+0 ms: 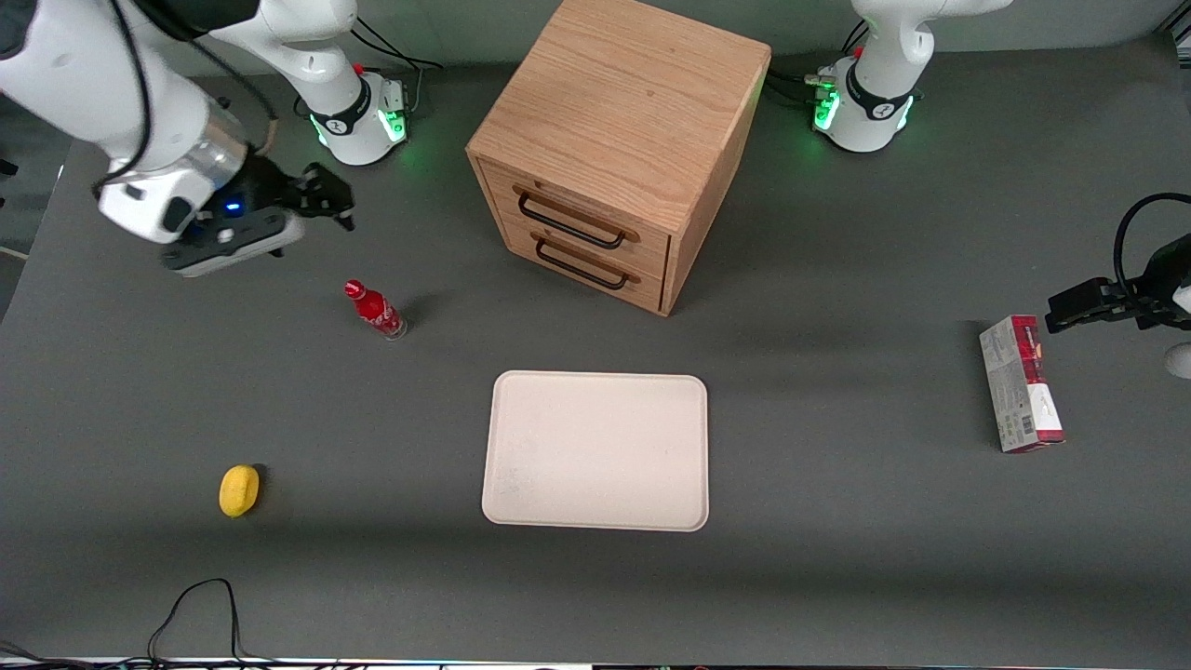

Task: Open upper drawer
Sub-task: 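Move the right gripper to the upper drawer's black handle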

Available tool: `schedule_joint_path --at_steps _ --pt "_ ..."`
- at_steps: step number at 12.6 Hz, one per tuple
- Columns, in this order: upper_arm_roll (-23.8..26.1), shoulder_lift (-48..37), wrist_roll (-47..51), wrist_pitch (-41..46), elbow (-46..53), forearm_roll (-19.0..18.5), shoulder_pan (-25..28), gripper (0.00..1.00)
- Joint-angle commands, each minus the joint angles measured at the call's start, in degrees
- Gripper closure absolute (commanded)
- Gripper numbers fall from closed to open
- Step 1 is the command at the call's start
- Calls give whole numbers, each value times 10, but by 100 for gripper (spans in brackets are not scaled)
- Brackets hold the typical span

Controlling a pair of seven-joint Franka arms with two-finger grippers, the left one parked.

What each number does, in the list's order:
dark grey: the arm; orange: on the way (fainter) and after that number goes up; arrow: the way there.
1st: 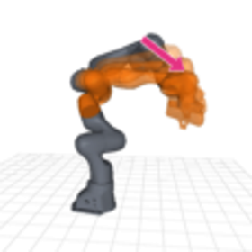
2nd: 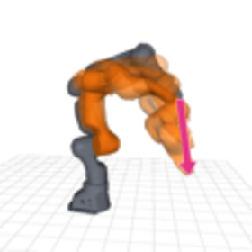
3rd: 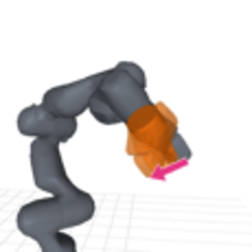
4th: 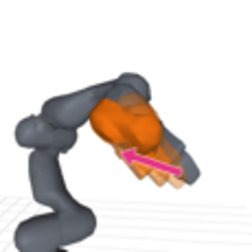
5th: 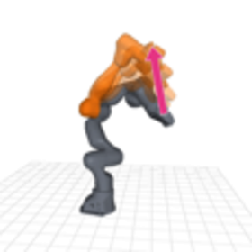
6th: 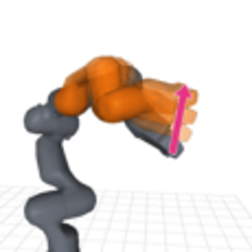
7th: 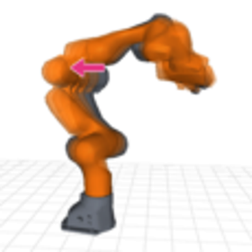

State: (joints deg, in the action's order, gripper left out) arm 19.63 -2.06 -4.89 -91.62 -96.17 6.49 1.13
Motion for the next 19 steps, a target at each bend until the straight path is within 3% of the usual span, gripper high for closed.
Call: schedule_joint_path --at_steps 1,4,6,9,13,15,19 --pt "81 43 -90 14 41 18 0 0" --pt "162 99 -98 14 52 60 0 0" --pt "177 139 -101 10 53 85 1 0" --pt "194 194 -144 -24 59 86 1 0" --pt "204 226 -144 -88 46 71 22 0" --pt "205 245 -144 -101 40 35 26 0" --pt "205 272 -144 -124 38 -2 34 0"
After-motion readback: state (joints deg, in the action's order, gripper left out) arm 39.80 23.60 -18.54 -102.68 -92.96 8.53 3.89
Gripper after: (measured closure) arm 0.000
